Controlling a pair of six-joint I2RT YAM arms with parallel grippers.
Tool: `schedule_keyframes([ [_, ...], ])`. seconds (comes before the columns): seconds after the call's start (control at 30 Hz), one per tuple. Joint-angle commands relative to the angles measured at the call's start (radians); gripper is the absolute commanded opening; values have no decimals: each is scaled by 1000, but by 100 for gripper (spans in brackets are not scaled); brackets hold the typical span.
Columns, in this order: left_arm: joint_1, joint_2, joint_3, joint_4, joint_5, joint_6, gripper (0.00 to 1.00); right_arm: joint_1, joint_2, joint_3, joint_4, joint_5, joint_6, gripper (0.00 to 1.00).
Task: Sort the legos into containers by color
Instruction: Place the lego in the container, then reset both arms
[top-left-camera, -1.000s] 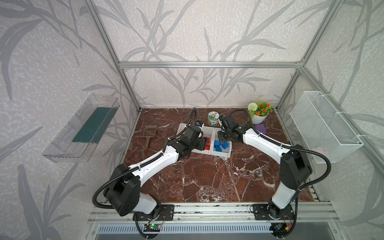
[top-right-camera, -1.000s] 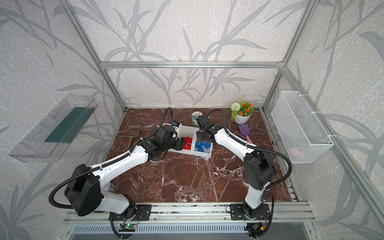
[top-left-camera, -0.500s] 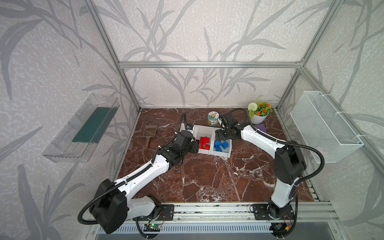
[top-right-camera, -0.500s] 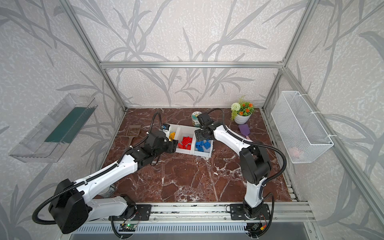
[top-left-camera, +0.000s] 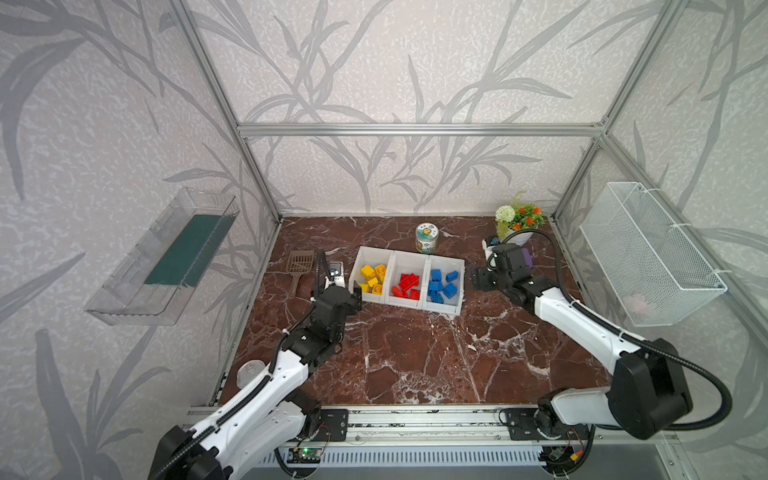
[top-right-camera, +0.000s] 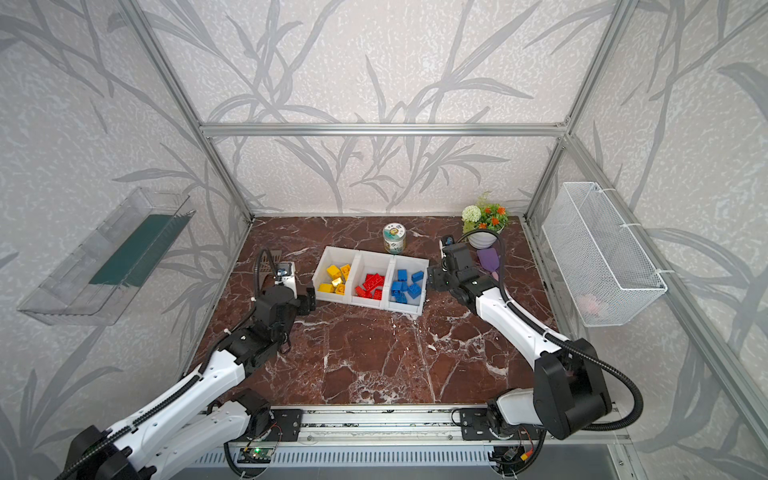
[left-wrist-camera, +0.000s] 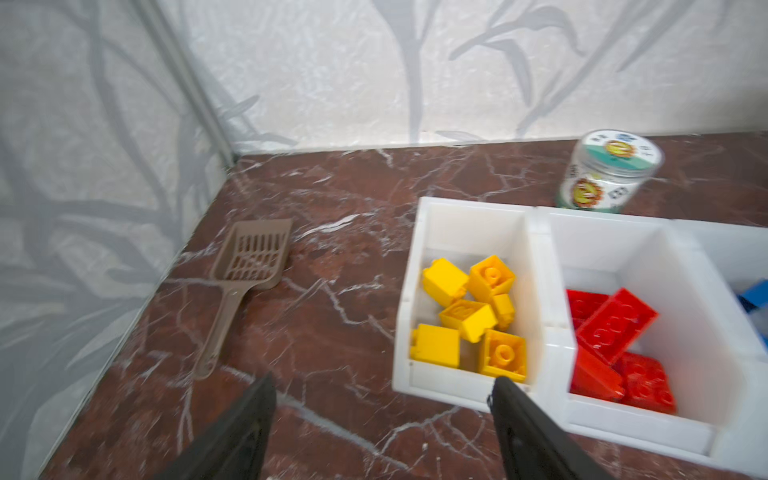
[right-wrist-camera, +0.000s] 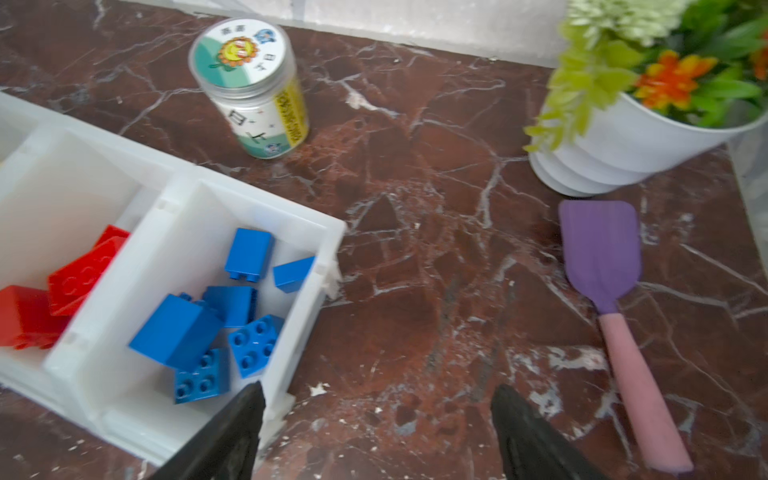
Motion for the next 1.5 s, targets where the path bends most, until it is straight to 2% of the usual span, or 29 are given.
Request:
schedule_keyframes([
  [0.0, 38, -37, -93, 157, -220, 48, 89, -53, -65, -129, 233, 16, -67, 89],
  [0.1, 82, -34, -202, 334, -239, 113, 91, -98, -89, -247, 387, 4, -132, 92],
  [0.2, 125, 33, -290, 526, -228, 130, 92, -136, -56, -375, 603, -53, -209, 96],
  [0.3, 173, 175, -286, 596, -200, 154, 93, -189, 62, -442, 811, -59, -189, 99],
  [0.37, 218, 305, -253, 696, -182, 189, 94, -210, 67, -419, 803, -66, -216, 99],
  [0.43, 258, 406, -226, 798, -90, 228, 95, -257, 152, -426, 873, -97, -171, 99],
  [0.47, 284, 451, -205, 834, -56, 217, 96, -274, 220, -486, 1095, -136, -158, 99],
  [0.5, 308, 492, -184, 853, -41, 184, 96, -274, 261, -528, 1231, -150, -165, 99],
  [0.53, 336, 528, -158, 865, -4, 151, 97, -276, 230, -536, 1185, -119, -152, 99],
  [0.6, 357, 590, -99, 806, 60, 170, 97, -282, 177, -495, 1024, -108, -144, 99],
  [0.67, 392, 693, -78, 912, 145, 200, 98, -281, 222, -495, 1097, -151, -163, 99],
  [0.73, 435, 647, -15, 685, 211, 126, 98, -281, 233, -501, 1128, -156, -164, 99],
  [0.8, 465, 665, -24, 724, 250, 114, 99, -281, 222, -492, 1091, -158, -164, 99],
  [0.83, 466, 678, -46, 798, 247, 126, 99, -281, 210, -483, 1055, -159, -166, 99],
  [0.93, 466, 681, -90, 842, 233, 102, 99, -281, 203, -478, 1034, -159, -166, 99],
  [1.0, 462, 730, -129, 1012, 216, 128, 99, -281, 202, -478, 1033, -159, -167, 99],
  [1.1, 458, 697, -101, 897, 225, 120, 99, -280, 202, -477, 1030, -159, -167, 99],
  [1.17, 458, 726, -120, 984, 225, 130, 99, -280, 201, -477, 1029, -159, -168, 99],
  [1.27, 457, 711, -113, 943, 228, 121, 99, -281, 201, -476, 1029, -159, -167, 99],
  [1.47, 456, 720, -120, 972, 226, 129, 99, -281, 201, -477, 1029, -159, -167, 99],
])
